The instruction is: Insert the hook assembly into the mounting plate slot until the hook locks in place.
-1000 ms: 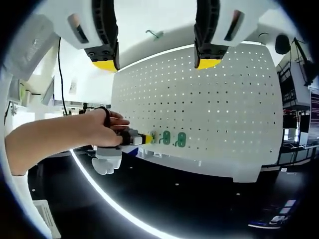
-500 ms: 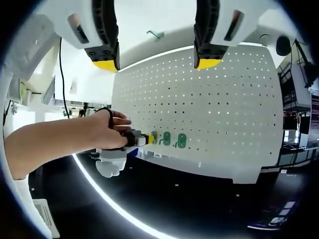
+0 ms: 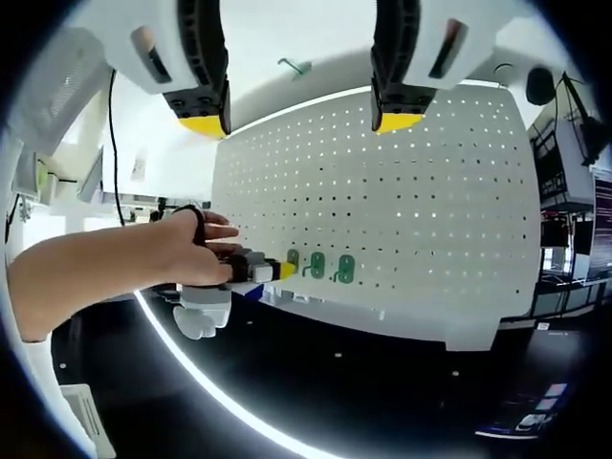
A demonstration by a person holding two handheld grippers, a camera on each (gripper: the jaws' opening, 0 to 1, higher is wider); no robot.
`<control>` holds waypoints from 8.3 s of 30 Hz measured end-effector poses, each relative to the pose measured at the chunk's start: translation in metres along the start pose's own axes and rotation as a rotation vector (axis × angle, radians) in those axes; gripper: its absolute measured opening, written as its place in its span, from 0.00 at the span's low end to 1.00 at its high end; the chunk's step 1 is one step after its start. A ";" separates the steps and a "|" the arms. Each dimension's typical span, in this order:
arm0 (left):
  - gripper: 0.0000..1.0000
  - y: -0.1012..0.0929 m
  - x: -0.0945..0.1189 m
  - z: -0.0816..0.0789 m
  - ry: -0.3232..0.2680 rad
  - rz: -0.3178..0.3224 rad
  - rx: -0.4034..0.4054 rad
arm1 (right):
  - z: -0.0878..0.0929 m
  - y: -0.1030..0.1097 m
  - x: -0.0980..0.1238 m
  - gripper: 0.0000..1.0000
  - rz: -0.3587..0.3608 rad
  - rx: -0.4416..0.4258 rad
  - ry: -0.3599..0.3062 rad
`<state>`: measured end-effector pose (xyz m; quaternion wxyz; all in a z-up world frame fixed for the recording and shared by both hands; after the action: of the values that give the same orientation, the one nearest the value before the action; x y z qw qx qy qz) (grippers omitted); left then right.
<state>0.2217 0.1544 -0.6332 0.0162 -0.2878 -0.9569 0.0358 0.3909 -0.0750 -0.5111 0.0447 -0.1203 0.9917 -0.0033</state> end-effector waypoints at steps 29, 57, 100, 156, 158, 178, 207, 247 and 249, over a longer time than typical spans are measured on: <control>0.62 -0.005 0.000 -0.012 -0.010 0.012 -0.044 | 0.011 -0.019 0.038 0.30 -0.225 -0.106 -0.032; 0.63 -0.001 0.003 -0.016 -0.003 0.011 -0.048 | 0.027 -0.034 0.084 0.34 -0.392 -0.103 -0.008; 0.68 -0.001 0.011 -0.021 0.001 0.020 -0.043 | 0.078 -0.053 0.193 0.46 -0.383 -0.133 0.053; 0.66 0.019 -0.001 -0.019 0.086 0.054 -0.132 | 0.100 -0.042 0.215 0.46 -0.453 -0.076 0.177; 0.65 0.022 -0.004 -0.019 0.099 0.068 -0.147 | 0.101 -0.040 0.216 0.46 -0.458 -0.074 0.186; 0.64 0.041 -0.031 -0.002 0.273 0.189 -0.260 | 0.108 -0.038 0.216 0.45 -0.470 -0.050 0.246; 0.64 0.046 -0.067 0.011 0.419 0.349 -0.330 | 0.121 -0.038 0.217 0.48 -0.466 -0.038 0.357; 0.62 0.051 -0.104 0.028 0.603 0.488 -0.372 | 0.133 -0.040 0.218 0.48 -0.459 -0.044 0.454; 0.61 0.050 -0.106 0.030 0.620 0.493 -0.385 | 0.133 -0.041 0.217 0.48 -0.457 -0.045 0.453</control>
<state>0.3362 0.1354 -0.6684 0.2396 -0.5023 -0.7988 -0.2284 0.2023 -0.1661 -0.6622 -0.1818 -0.3369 0.9237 -0.0179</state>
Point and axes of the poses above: the point that each gripper's makers call its tool centre point, and the gripper's own axes: x roughly backward along the fingers, y roughly to its left, z roughly out of its underside, the point moved 10 cm from there along x, roughly backward along the fingers, and after that the axes turned 1 degree about x, right-handed, at the moved point
